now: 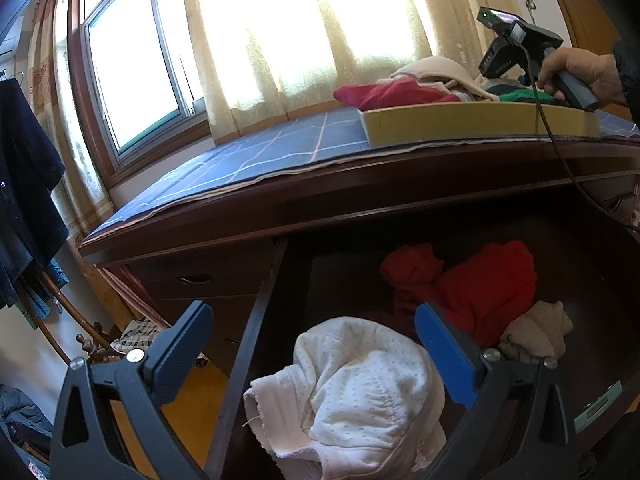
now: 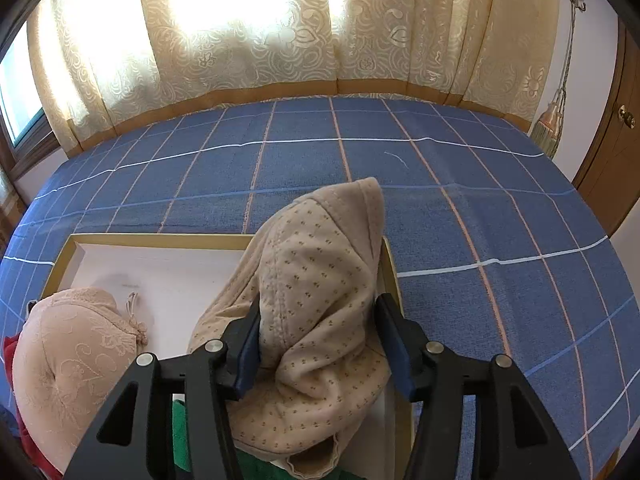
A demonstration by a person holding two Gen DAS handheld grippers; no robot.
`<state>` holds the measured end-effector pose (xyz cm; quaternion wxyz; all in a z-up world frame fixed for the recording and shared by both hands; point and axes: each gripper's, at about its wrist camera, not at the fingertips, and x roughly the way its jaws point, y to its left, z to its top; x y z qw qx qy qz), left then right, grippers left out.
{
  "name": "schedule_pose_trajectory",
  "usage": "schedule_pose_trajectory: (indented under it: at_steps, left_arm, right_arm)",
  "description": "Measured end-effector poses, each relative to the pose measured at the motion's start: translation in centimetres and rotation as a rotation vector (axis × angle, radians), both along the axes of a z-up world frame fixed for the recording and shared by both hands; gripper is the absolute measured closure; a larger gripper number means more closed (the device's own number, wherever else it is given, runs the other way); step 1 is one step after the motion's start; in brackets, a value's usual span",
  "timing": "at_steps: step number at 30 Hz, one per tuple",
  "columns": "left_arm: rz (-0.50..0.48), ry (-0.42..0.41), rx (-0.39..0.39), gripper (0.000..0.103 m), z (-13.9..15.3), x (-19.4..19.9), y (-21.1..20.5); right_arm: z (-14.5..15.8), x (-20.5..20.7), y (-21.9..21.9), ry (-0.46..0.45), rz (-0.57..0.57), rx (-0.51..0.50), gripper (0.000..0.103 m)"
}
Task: Take underwear out of drawer
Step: 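Carry the dotted white underwear into the beige tray and open the right tool, then lower the right tool into the drawer and grasp the beige sock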
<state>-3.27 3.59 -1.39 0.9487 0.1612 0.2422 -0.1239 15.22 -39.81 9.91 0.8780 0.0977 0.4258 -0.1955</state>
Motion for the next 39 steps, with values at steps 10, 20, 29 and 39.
schedule_pose_trajectory:
  at_steps: [10, 20, 29, 39]
  left_arm:
    - [0.005, 0.003, -0.002, 0.0, -0.1, 0.0, 0.1]
    - [0.006, 0.003, -0.002, 0.0, -0.2, 0.0, 0.1]
    - [0.007, -0.001, -0.003, 0.0, -0.2, 0.0, 0.1]
    - [0.011, -0.003, -0.005, 0.0, 0.0, -0.1, 0.3]
  right_arm:
    - [1.8, -2.2, 0.1, -0.067, 0.014, 0.029, 0.039]
    - [4.1, -7.7, 1.9, -0.161, 0.078, 0.045, 0.038]
    - [4.2, -17.9, 6.5, -0.255, 0.172, -0.009, 0.038]
    - [-1.3, -26.4, 12.8, -0.166, 0.296, 0.02, 0.038]
